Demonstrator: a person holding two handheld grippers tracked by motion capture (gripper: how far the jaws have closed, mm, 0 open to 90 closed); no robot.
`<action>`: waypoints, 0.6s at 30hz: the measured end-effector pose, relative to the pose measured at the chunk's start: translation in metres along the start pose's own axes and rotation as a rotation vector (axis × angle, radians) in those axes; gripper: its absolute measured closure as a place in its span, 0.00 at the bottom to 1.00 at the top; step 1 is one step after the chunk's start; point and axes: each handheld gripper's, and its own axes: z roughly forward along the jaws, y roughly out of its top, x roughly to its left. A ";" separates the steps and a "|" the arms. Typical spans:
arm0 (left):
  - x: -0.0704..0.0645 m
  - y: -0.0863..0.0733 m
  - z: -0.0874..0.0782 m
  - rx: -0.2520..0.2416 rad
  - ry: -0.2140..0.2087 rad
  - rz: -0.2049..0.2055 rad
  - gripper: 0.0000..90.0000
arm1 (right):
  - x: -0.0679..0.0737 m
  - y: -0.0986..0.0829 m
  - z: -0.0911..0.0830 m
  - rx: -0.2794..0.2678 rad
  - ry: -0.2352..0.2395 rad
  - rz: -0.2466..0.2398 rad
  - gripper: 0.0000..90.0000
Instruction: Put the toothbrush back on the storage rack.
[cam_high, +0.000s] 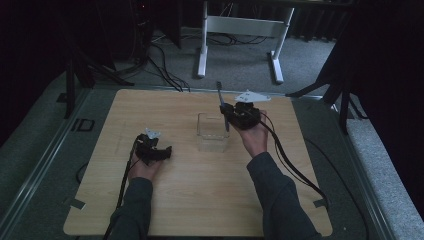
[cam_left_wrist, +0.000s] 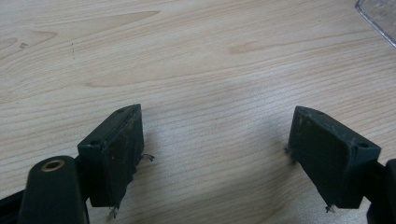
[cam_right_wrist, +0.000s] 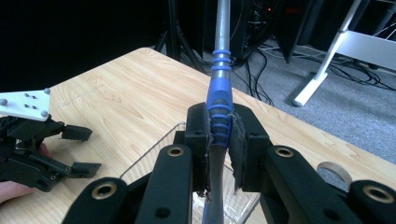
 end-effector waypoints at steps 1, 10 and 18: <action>0.000 0.000 0.000 0.000 0.000 0.000 0.21 | 0.000 0.000 0.001 0.004 0.000 -0.001 0.87; 0.000 0.000 0.000 0.000 0.000 0.000 0.21 | 0.003 -0.005 0.008 0.029 0.009 -0.014 0.87; 0.000 0.000 0.000 0.000 0.000 0.000 0.21 | 0.004 -0.010 0.014 0.058 -0.001 -0.025 0.87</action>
